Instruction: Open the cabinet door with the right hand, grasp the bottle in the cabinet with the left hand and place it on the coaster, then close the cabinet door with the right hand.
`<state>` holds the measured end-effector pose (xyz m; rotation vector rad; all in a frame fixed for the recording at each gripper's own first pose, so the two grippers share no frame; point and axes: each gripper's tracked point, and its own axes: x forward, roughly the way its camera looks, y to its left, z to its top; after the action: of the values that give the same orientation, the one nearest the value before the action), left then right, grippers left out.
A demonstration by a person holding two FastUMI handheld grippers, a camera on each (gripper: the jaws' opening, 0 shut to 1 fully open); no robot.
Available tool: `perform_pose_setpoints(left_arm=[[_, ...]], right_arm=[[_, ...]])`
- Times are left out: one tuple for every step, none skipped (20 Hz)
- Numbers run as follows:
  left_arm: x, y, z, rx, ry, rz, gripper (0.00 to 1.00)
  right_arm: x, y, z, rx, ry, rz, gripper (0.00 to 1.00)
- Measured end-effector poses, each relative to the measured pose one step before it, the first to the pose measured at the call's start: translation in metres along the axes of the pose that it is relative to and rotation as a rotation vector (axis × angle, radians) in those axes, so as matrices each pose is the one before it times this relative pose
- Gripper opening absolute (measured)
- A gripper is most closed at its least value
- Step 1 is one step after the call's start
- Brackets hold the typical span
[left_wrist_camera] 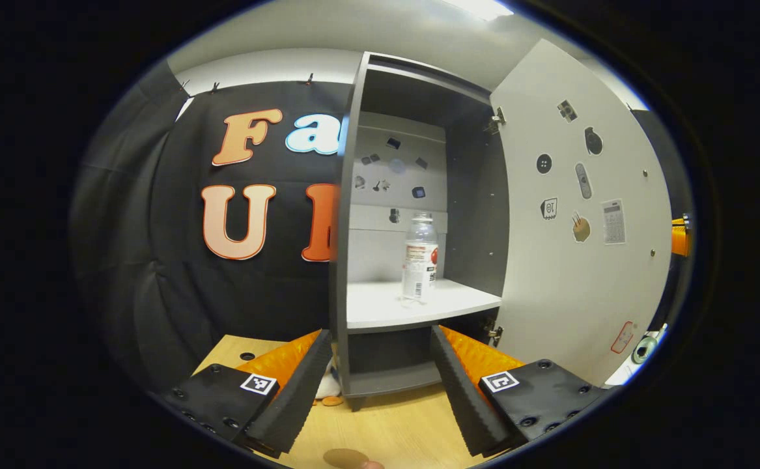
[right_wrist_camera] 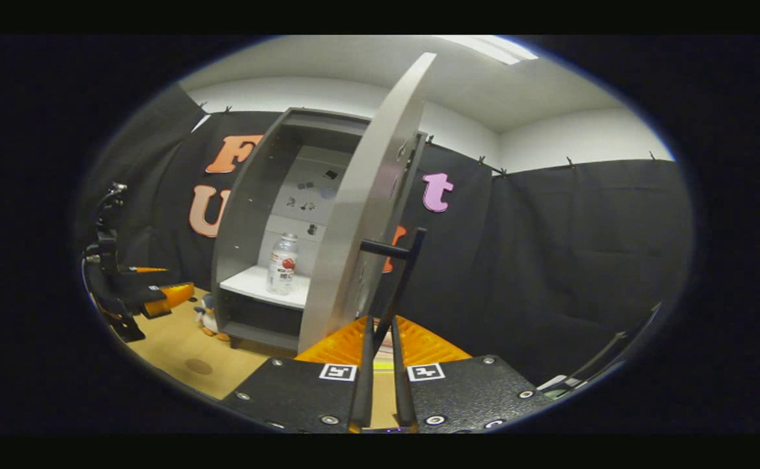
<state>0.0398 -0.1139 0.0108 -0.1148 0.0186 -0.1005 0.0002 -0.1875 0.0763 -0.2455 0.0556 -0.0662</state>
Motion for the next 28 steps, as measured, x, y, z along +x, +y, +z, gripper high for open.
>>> perform_pose_setpoints(left_arm=[[-0.00182,-0.00541,-0.00191,-0.00214,0.00405,-0.00229,0.98],[-0.001,-0.00523,-0.00129,0.0007,0.00368,-0.00319,0.98],[-0.00027,-0.00503,-0.00138,0.00272,0.00228,-0.00076,0.97],[-0.00152,-0.00367,0.00089,0.00223,-0.00209,0.0017,0.97],[-0.0012,-0.00234,-0.00001,0.00242,-0.00258,0.00075,0.97],[-0.0013,-0.00248,0.00153,0.00475,-0.00134,0.00115,0.97],[-0.00015,-0.00248,0.00062,0.00774,-0.00069,0.00159,0.97],[-0.00063,-0.00047,0.00107,0.00812,-0.00098,0.00515,0.97],[-0.0003,-0.0002,0.00023,0.00387,0.00023,0.00345,0.97],[0.00016,-0.00173,-0.00034,0.00032,0.00083,0.00103,0.97],[0.00001,-0.00118,0.00025,0.00081,0.00047,0.00355,0.97],[-0.00024,-0.0004,-0.00058,0.00292,0.0011,0.00379,0.97],[-0.00081,-0.00114,-0.00114,0.0031,0.00323,0.00298,0.99],[-0.00125,-0.00053,-0.00081,0.00201,0.00289,0.00062,0.97],[0.00065,-0.00059,-0.00171,0.00144,0.00409,0.00153,0.99],[-0.00021,-0.00028,-0.00105,0.00074,0.00341,0.00125,0.98],[-0.00021,-0.00087,-0.00217,-0.00037,0.00254,0.00044,0.98],[-0.00016,-0.00165,0.00032,-0.00083,0.00052,-0.00233,0.98],[0.00043,-0.0011,-0.00015,0.00077,0.00105,-0.0016,0.97],[0.00053,-0.00166,0.00012,-0.00013,0.00024,-0.00373,0.97],[0.00124,-0.00248,-0.00008,-0.0017,0.00056,-0.00416,0.99],[0.00076,-0.00258,0.00028,-0.00334,-0.00017,-0.00671,0.98],[0.00165,-0.00264,0.00095,-0.00192,0.0006,-0.00679,0.97],[0.00112,-0.00195,0.00081,0.0012,-0.0012,-0.00519,0.98],[0.00143,-0.00185,0.0004,0.0017,-0.00156,-0.00544,0.98],[0.00244,-0.00167,0.00118,-0.00001,-0.00263,-0.00507,0.98],[0.00181,-0.00028,0.00174,-0.00116,-0.00331,-0.00457,0.98],[0.00206,-0.00111,0.00216,-0.00099,-0.00636,-0.00493,0.97]], right_arm=[[0.0021,-0.00982,0.00021,0.07111,-0.00598,0.01521,0.12],[0.00333,-0.01372,-0.00153,0.07316,0.01415,0.00163,0.07],[0.00397,-0.01168,-0.00209,0.05474,0.01,0.00351,0.13],[0.00108,-0.01188,-0.00128,0.0377,0.00322,0.00056,0.16],[0.00075,-0.01002,-0.00121,0.02601,-0.00232,0.00773,0.17],[0.00142,-0.01039,-0.00079,0.02189,-0.00401,0.00707,0.17],[0.00274,-0.00628,0.00027,0.00958,-0.00173,0.01675,0.21],[0.00059,-0.00481,-0.00068,-0.00026,-0.00033,0.0143,0.18],[0.00152,-0.00397,0.0005,-0.00444,0.00249,0.01477,0.19],[-0.00084,-0.00382,-0.00047,0.00059,-0.00072,0.01347,0.2],[0.00122,-0.00352,0.00004,0.00124,-0.00202,0.00499,0.29],[0.00068,-0.00194,0.00027,0.00417,-0.00039,0.00307,0.23],[-0.00019,-0.00036,-0.00035,-0.00382,-0.00422,0.00083,0.31],[-0.00131,-0.00131,-0.00067,-0.01204,-0.00087,-0.00627,0.32],[-0.00078,-0.00103,-0.00042,-0.00283,0.00106,-0.00875,0.35],[-0.0027,-0.00278,-0.00087,0.0036,0.00453,-0.01344,0.34],[-0.00305,-0.00233,0.00067,0.00453,0.001,-0.01528,0.42],[-0.00371,-0.00309,-0.0002,-0.00618,0.00016,-0.01888,0.45],[-0.00332,-0.00141,-0.00298,-0.02273,0.0091,-0.01864,0.47],[-0.00484,-0.00048,-0.00392,-0.02953,0.00738,-0.01946,0.44],[-0.00411,-0.00076,-0.00226,-0.02713,0.00711,-0.02293,0.52],[-0.00647,-0.00021,-0.0021,-0.0233,0.00579,-0.01419,0.54],[-0.0065,0.00385,-0.00123,-0.01832,0.0062,-0.00919,0.57],[-0.00809,0.00403,-0.0012,-0.00972,0.00311,-0.00731,0.58],[-0.00591,0.00516,0.00133,-0.00035,0.0005,-0.00505,0.62],[-0.00589,0.00607,0.0014,0.00677,0.00094,-0.0015,0.65],[-0.00771,0.00587,0.00093,0.01273,-0.00069,0.00271,0.68],[-0.00773,0.006,0.00256,0.01538,-0.00317,0.00458,0.71]])
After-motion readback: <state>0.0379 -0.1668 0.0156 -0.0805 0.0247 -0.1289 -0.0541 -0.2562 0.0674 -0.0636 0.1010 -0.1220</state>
